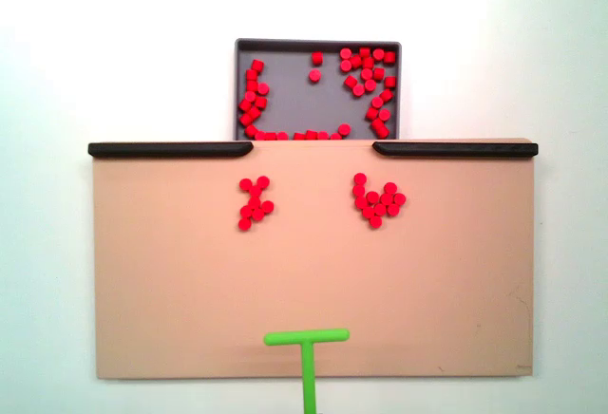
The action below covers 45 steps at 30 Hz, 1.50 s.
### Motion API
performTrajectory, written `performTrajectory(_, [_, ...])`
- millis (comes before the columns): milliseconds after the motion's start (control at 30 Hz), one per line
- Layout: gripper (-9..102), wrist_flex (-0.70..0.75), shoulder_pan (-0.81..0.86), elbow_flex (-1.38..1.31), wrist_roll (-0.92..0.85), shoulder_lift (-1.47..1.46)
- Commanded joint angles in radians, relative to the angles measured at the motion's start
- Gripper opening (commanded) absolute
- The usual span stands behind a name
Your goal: Gather the right side granules
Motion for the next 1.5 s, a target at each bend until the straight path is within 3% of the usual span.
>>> performTrajectory(0, [0, -0.006, 0.003, -0.018, -0.002, 0.011])
performTrajectory(1467, [0, -0.006, 0.023, -0.018, -0.006, -0.011])
